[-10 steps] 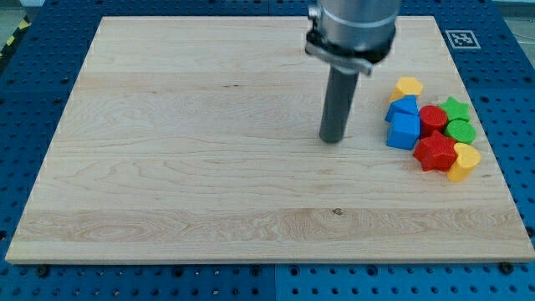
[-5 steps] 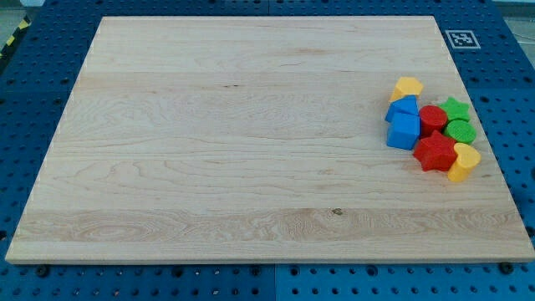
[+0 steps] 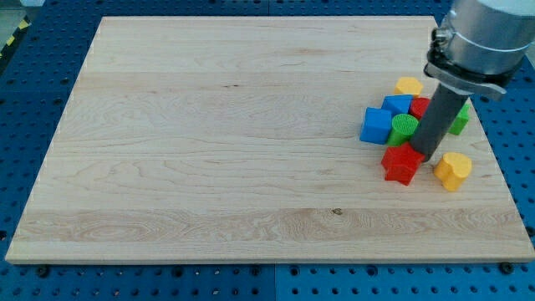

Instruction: Place the red star to the bottom left of the group of blocks

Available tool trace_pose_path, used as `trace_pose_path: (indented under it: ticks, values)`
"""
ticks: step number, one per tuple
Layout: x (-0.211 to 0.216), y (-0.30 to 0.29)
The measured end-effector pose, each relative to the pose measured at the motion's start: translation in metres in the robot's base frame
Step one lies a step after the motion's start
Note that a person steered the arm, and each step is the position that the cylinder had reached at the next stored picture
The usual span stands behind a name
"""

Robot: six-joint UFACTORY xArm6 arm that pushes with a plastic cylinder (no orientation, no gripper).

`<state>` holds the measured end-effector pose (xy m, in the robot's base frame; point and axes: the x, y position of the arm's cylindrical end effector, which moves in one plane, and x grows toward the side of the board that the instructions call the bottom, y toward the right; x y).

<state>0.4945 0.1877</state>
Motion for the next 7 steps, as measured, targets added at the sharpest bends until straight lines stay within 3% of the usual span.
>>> trace_pose_path:
  ticks: [3, 5, 6, 7]
  values:
    - [0.053, -0.015]
    - [0.013, -0.004]
    - [0.011, -0.03]
    - [0.037, -0.055]
